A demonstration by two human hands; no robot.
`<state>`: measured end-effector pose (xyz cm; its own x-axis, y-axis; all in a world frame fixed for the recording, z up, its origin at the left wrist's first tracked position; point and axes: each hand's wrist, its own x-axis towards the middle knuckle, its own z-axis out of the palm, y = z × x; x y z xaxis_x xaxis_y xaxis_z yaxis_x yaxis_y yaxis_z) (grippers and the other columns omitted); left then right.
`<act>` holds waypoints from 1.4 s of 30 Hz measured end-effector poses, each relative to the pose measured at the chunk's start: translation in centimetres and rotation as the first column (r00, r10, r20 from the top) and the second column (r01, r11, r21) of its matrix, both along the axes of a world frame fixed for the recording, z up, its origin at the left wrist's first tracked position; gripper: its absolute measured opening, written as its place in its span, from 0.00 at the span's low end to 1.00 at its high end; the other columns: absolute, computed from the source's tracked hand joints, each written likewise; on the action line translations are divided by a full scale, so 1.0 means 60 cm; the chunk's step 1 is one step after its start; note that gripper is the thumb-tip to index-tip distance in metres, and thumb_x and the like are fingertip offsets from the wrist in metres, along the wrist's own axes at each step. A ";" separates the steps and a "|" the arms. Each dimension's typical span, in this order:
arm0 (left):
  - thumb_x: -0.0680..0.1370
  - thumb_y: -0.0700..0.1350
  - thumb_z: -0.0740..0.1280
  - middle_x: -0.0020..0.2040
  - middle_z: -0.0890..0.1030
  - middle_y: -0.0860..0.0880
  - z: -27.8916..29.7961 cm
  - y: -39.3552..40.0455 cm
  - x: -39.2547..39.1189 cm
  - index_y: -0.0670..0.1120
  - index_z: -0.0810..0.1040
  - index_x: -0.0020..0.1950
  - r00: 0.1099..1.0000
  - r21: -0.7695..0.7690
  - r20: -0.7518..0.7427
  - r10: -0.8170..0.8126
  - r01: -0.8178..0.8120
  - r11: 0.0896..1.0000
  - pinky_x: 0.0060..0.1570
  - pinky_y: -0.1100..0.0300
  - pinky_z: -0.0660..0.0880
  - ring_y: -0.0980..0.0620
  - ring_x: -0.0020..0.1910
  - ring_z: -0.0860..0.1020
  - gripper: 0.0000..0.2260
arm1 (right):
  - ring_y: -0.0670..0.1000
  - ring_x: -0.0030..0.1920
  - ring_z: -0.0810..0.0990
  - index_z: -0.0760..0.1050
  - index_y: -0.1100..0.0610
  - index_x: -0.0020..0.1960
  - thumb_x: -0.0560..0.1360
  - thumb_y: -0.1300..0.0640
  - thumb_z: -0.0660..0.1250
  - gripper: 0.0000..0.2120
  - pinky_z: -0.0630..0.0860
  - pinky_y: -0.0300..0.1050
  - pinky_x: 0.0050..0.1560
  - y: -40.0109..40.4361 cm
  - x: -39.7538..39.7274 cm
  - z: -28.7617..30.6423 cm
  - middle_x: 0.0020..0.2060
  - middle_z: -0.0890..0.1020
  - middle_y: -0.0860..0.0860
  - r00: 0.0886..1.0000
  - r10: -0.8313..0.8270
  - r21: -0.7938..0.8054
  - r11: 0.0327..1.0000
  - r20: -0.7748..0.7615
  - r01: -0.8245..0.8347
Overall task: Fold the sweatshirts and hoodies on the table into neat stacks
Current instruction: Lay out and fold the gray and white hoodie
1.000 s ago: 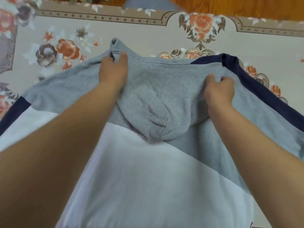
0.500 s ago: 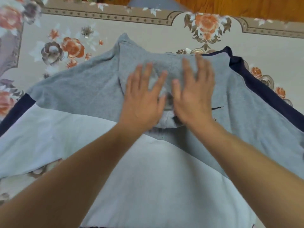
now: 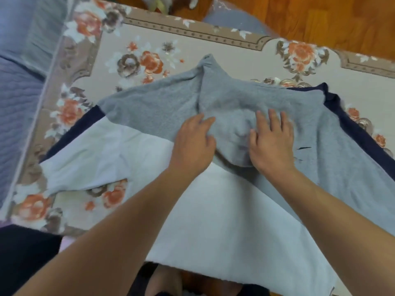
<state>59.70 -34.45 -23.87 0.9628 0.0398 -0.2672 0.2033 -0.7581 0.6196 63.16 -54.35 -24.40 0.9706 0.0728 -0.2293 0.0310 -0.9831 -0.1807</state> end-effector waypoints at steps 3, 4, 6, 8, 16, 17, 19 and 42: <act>0.79 0.44 0.64 0.71 0.74 0.45 0.024 0.097 -0.126 0.47 0.75 0.71 0.904 -0.055 -0.014 0.427 -0.427 0.902 0.72 0.63 0.57 0.45 0.71 0.68 0.20 | 0.69 0.75 0.62 0.67 0.59 0.76 0.80 0.49 0.54 0.27 0.59 0.64 0.76 0.097 -0.036 0.017 0.75 0.66 0.66 0.972 0.229 0.089 0.968 0.050 -0.233; 0.80 0.43 0.64 0.72 0.72 0.46 0.025 0.140 -0.169 0.48 0.73 0.72 0.821 -0.029 -0.077 0.565 -0.568 0.822 0.71 0.62 0.58 0.46 0.72 0.67 0.20 | 0.70 0.75 0.62 0.67 0.60 0.76 0.80 0.49 0.54 0.28 0.60 0.65 0.76 0.135 -0.049 0.016 0.75 0.66 0.66 0.956 0.293 0.114 0.949 0.033 -0.295; 0.80 0.45 0.66 0.75 0.66 0.45 0.026 0.235 -0.244 0.49 0.69 0.75 0.616 0.105 -0.158 0.772 -0.767 0.633 0.74 0.51 0.60 0.44 0.74 0.64 0.23 | 0.70 0.76 0.60 0.65 0.58 0.77 0.79 0.48 0.56 0.29 0.60 0.65 0.76 0.210 -0.072 0.009 0.76 0.63 0.66 0.923 0.384 0.143 0.915 -0.030 -0.376; 0.80 0.50 0.64 0.77 0.62 0.41 0.025 0.330 -0.295 0.48 0.64 0.77 0.452 0.271 -0.155 0.878 -0.835 0.478 0.75 0.41 0.61 0.40 0.75 0.61 0.26 | 0.69 0.78 0.56 0.62 0.56 0.79 0.79 0.49 0.58 0.29 0.57 0.65 0.77 0.279 -0.095 -0.005 0.78 0.60 0.65 0.884 0.462 0.141 0.882 -0.070 -0.450; 0.78 0.65 0.65 0.78 0.63 0.39 -0.011 0.513 -0.260 0.43 0.57 0.81 0.308 0.289 -0.365 0.878 -0.859 0.422 0.73 0.41 0.62 0.37 0.75 0.65 0.41 | 0.66 0.80 0.43 0.48 0.53 0.82 0.81 0.47 0.58 0.35 0.47 0.64 0.77 0.380 -0.148 -0.067 0.81 0.45 0.59 0.910 0.372 -0.031 0.923 -0.184 -0.383; 0.77 0.63 0.69 0.77 0.66 0.41 -0.018 0.518 -0.249 0.43 0.57 0.81 0.333 0.205 -0.369 0.868 -0.882 0.425 0.71 0.43 0.66 0.38 0.73 0.68 0.41 | 0.66 0.80 0.43 0.47 0.53 0.83 0.81 0.45 0.57 0.35 0.48 0.64 0.77 0.381 -0.151 -0.071 0.81 0.44 0.59 0.910 0.368 -0.057 0.921 -0.190 -0.384; 0.77 0.57 0.73 0.72 0.71 0.43 -0.027 0.525 -0.233 0.43 0.59 0.80 0.351 0.115 -0.386 0.853 -0.900 0.421 0.64 0.48 0.73 0.41 0.66 0.74 0.40 | 0.66 0.80 0.42 0.46 0.53 0.83 0.81 0.45 0.56 0.35 0.47 0.64 0.77 0.385 -0.154 -0.071 0.81 0.43 0.59 0.909 0.364 -0.067 0.921 -0.206 -0.384; 0.83 0.44 0.64 0.61 0.76 0.50 0.048 0.177 -0.145 0.48 0.77 0.64 0.983 -0.212 -0.182 0.037 -0.075 0.974 0.62 0.50 0.73 0.50 0.54 0.76 0.10 | 0.52 0.41 0.82 0.80 0.56 0.52 0.77 0.52 0.70 0.08 0.84 0.55 0.50 0.172 -0.150 0.013 0.48 0.85 0.55 0.630 -0.297 0.378 0.594 -0.718 0.710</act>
<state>50.99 -23.84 -20.99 0.8978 0.0149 -0.4402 0.3621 -0.5940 0.7184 54.16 -44.00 -23.60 0.5910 -0.0733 -0.8033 -0.7355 -0.4580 -0.4994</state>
